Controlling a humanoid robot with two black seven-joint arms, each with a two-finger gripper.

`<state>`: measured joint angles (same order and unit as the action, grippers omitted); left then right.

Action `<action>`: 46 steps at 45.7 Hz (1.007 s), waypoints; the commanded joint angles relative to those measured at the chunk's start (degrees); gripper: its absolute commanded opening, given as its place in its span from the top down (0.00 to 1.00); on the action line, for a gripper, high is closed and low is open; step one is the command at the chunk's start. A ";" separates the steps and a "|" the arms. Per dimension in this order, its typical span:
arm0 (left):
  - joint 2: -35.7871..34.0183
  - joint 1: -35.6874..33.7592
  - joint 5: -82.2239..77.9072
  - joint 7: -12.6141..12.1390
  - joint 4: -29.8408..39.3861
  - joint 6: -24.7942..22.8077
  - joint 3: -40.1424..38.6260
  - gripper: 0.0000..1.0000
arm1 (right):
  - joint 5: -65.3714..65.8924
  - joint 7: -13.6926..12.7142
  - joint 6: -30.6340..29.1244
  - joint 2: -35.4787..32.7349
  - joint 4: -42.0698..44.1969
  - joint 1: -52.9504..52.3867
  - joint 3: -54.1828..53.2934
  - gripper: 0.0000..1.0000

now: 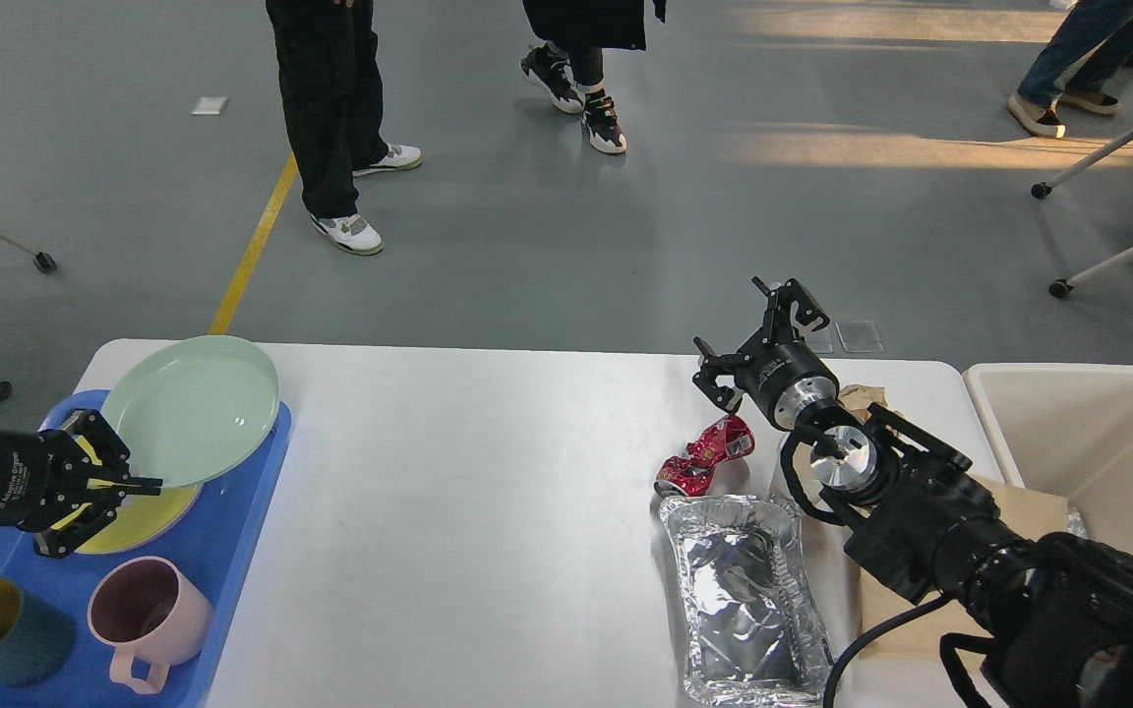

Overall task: Tidy desktop
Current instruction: 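Lift and slide the green plate onto the yellow plate in the tray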

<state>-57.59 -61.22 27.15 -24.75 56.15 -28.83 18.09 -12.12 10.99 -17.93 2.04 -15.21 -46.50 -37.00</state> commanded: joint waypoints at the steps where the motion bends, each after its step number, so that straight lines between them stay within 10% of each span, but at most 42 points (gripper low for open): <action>1: -0.69 0.23 -0.08 -1.44 -2.36 0.00 0.02 1.00 | -0.01 0.00 0.00 0.07 0.00 0.01 0.00 0.00; 46: -0.33 4.18 -0.08 -1.53 -10.62 0.70 1.33 1.00 | -0.01 0.00 0.00 -0.02 0.00 0.01 0.00 0.00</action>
<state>-58.09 -57.47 27.07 -26.33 45.97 -28.18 19.15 -12.12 10.99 -17.93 2.05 -15.20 -46.49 -37.00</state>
